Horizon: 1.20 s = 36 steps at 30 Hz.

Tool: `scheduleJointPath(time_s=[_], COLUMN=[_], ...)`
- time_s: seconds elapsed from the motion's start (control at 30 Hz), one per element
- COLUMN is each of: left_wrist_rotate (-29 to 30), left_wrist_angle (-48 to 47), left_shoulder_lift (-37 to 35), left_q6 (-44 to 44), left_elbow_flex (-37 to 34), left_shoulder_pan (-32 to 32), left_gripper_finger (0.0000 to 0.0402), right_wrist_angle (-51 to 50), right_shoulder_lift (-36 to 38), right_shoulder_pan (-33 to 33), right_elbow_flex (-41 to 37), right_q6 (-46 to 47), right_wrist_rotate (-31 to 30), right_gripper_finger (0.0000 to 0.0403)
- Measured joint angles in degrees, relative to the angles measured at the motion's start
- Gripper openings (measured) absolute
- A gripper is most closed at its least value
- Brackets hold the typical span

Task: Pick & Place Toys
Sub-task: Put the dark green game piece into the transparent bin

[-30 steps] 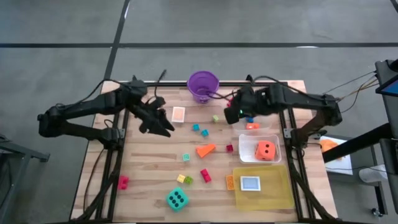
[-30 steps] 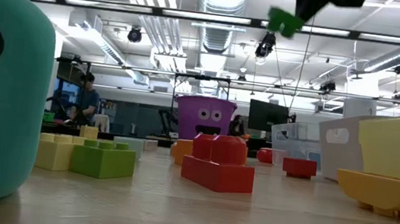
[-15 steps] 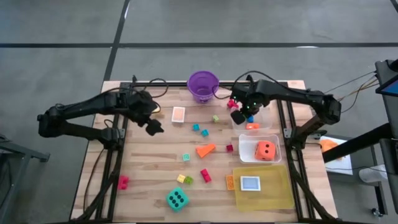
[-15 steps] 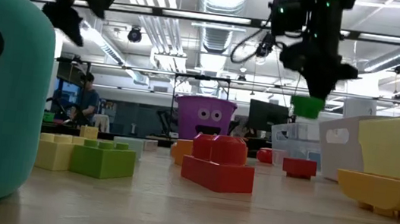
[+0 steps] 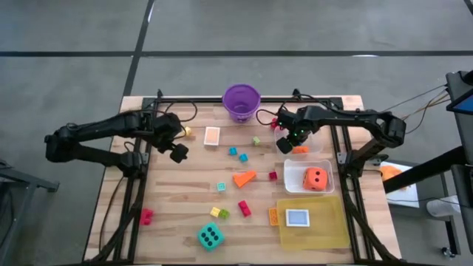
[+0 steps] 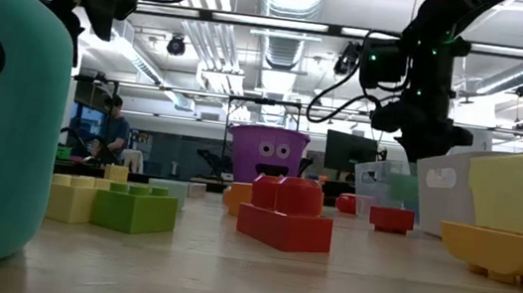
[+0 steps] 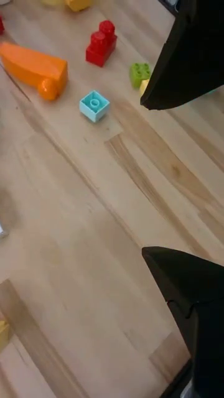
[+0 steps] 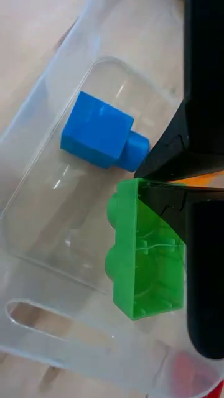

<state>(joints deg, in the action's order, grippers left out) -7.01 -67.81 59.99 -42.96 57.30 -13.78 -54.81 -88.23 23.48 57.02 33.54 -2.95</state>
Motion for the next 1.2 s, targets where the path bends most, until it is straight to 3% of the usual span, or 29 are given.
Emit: scheduleJointPath(time_s=[0.77, 1.2], left_wrist_rotate=[0.2, 0.2], left_wrist_angle=[2.4, 2.4], left_shoulder_lift=[0.2, 0.2], left_q6=[-8.6, -9.6], left_elbow_flex=[-4.4, -4.5], left_shoulder_pan=[10.0, 10.4], left_gripper_finger=[0.0365, 0.0365], right_wrist_angle=[4.9, 6.4], right_shoulder_lift=[-6.1, -7.1], right_shoulder_pan=[0.0, 0.0], right_elbow_flex=[-0.1, 0.0], right_q6=[-17.0, -18.2], right_wrist_rotate=[3.0, 3.2], right_gripper_finger=[0.0012, 0.0012])
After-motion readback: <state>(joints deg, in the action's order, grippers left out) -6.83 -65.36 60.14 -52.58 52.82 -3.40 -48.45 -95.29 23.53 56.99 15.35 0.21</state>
